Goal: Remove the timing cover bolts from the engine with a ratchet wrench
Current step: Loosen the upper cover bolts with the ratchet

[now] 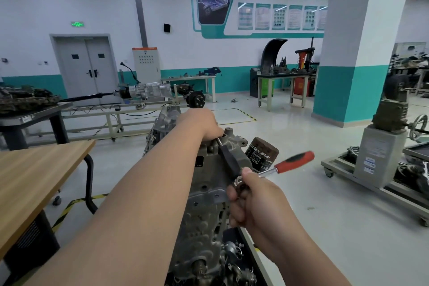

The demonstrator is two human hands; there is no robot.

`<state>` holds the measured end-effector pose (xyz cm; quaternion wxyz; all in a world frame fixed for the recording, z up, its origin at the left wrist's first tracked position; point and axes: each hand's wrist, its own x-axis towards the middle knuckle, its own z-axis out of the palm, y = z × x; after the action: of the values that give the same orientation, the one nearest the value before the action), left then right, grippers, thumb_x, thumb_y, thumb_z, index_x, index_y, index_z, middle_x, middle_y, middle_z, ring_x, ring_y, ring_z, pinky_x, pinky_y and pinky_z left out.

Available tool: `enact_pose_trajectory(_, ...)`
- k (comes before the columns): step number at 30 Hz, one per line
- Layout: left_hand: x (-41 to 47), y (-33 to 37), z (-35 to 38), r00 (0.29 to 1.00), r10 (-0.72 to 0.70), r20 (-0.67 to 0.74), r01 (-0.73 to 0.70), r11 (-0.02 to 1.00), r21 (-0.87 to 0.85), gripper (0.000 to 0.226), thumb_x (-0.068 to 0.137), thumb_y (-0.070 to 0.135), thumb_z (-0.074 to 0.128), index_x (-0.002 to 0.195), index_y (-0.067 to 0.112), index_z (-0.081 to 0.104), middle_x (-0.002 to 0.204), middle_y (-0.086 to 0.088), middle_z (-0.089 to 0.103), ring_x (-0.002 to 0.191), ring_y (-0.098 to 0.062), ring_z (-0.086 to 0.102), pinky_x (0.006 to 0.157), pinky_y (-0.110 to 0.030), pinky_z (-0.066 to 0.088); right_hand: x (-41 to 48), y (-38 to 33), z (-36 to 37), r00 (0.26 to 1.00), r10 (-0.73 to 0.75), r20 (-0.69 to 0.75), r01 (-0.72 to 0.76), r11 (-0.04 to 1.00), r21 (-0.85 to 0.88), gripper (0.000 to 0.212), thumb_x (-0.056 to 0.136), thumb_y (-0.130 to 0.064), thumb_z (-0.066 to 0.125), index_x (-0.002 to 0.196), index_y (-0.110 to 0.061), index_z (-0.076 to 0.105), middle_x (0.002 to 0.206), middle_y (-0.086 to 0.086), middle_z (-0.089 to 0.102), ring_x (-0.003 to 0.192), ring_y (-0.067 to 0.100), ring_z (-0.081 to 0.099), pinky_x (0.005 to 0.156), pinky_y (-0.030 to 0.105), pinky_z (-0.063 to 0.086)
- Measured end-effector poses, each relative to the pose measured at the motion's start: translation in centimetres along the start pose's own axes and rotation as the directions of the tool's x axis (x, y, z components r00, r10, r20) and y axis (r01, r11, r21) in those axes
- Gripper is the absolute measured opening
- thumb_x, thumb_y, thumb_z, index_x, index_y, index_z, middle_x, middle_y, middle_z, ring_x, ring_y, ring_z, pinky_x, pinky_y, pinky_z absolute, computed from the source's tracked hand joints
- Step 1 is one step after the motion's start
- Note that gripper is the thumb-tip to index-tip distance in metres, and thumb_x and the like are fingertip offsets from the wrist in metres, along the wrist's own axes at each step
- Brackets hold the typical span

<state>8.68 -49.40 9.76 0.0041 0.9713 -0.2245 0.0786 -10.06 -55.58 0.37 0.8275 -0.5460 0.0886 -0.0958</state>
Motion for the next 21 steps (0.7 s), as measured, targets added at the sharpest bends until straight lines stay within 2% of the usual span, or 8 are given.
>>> enact_pose_trajectory(5,0.1,-0.1,0.1,0.999,0.014,-0.031,-0.014,1.0,-0.001,0.042,0.088,0.055,0.052,0.109,0.024,0.071,0.111,0.002,0.067,0.102,-0.023,0.061,0.088,-0.039,0.053,-0.1,0.0,0.4,0.981,0.089,0.173,-0.153,0.903,0.401,0.036,0.103,-0.04,0.034,0.093,-0.01,0.052,0.063,0.003,0.052,0.037,0.012,0.03,0.038,0.026,0.037)
enact_pose_trajectory(8,0.2,-0.3,0.1,1.0,-0.006,-0.015,0.005,0.997,-0.075,0.048,0.093,0.053,0.046,0.119,0.019,0.067,0.123,-0.003,0.064,0.109,-0.025,0.059,0.095,-0.04,0.049,-0.4,-0.1,0.6,0.964,0.097,0.246,-0.235,0.743,0.627,0.042,0.1,-0.042,0.037,0.085,-0.006,0.053,0.062,0.002,0.051,0.034,0.01,0.031,0.035,0.025,0.037)
enact_pose_trajectory(11,-0.1,0.0,-0.7,0.999,-0.034,0.026,0.04,0.958,-0.283,0.052,0.102,0.04,0.028,0.133,0.009,0.055,0.142,-0.014,0.05,0.122,-0.027,0.05,0.1,-0.034,0.037,-0.7,0.0,0.6,0.947,0.083,0.31,-0.304,0.537,0.787,0.043,0.094,-0.039,0.041,0.074,-0.003,0.055,0.062,0.0,0.049,0.031,0.01,0.035,0.033,0.023,0.038)
enact_pose_trajectory(13,-0.3,0.2,-1.4,0.998,-0.014,0.055,0.037,0.892,-0.451,0.049,0.105,0.029,0.02,0.135,0.007,0.052,0.141,-0.012,0.049,0.111,-0.019,0.048,0.092,-0.03,0.033,-0.9,0.2,0.7,0.94,0.071,0.334,-0.33,0.448,0.831,0.046,0.093,-0.038,0.041,0.072,-0.001,0.058,0.063,0.0,0.052,0.031,0.01,0.037,0.033,0.023,0.039)
enact_pose_trajectory(15,-0.4,0.1,-1.8,0.996,-0.041,0.073,0.074,0.838,-0.541,0.047,0.105,0.024,0.02,0.128,0.004,0.056,0.12,-0.009,0.055,0.092,-0.014,0.05,0.078,-0.027,0.037,-1.0,0.4,0.9,0.935,0.065,0.349,-0.344,0.404,0.848,0.046,0.091,-0.036,0.042,0.069,0.001,0.06,0.063,-0.001,0.053,0.031,0.01,0.039,0.033,0.024,0.04)
enact_pose_trajectory(16,-0.3,0.1,-1.9,0.995,-0.056,0.08,0.09,0.837,-0.54,0.046,0.105,0.023,0.023,0.127,0.003,0.057,0.118,-0.01,0.057,0.094,-0.019,0.054,0.078,-0.028,0.04,-1.1,0.4,1.0,0.934,0.064,0.351,-0.346,0.397,0.85,0.045,0.089,-0.035,0.043,0.068,0.001,0.06,0.063,-0.001,0.053,0.031,0.01,0.039,0.032,0.025,0.04)
enact_pose_trajectory(18,0.0,0.0,-1.9,0.994,-0.062,0.088,0.097,0.876,-0.473,0.045,0.104,0.025,0.029,0.131,0.001,0.056,0.134,-0.015,0.054,0.12,-0.031,0.051,0.096,-0.034,0.04,-1.2,0.4,1.2,0.933,0.071,0.352,-0.349,0.406,0.844,0.045,0.088,-0.035,0.043,0.068,0.001,0.06,0.061,-0.001,0.05,0.031,0.01,0.039,0.032,0.025,0.04)
enact_pose_trajectory(21,-0.1,-0.2,-1.8,0.991,-0.001,0.135,0.039,0.961,-0.273,0.048,0.099,0.041,0.042,0.137,0.012,0.054,0.147,-0.009,0.046,0.131,-0.027,0.044,0.106,-0.037,0.034,-1.2,0.2,1.2,0.936,0.069,0.344,-0.341,0.417,0.843,0.05,0.092,-0.037,0.041,0.066,0.001,0.061,0.062,-0.001,0.053,0.031,0.011,0.039,0.032,0.025,0.04)
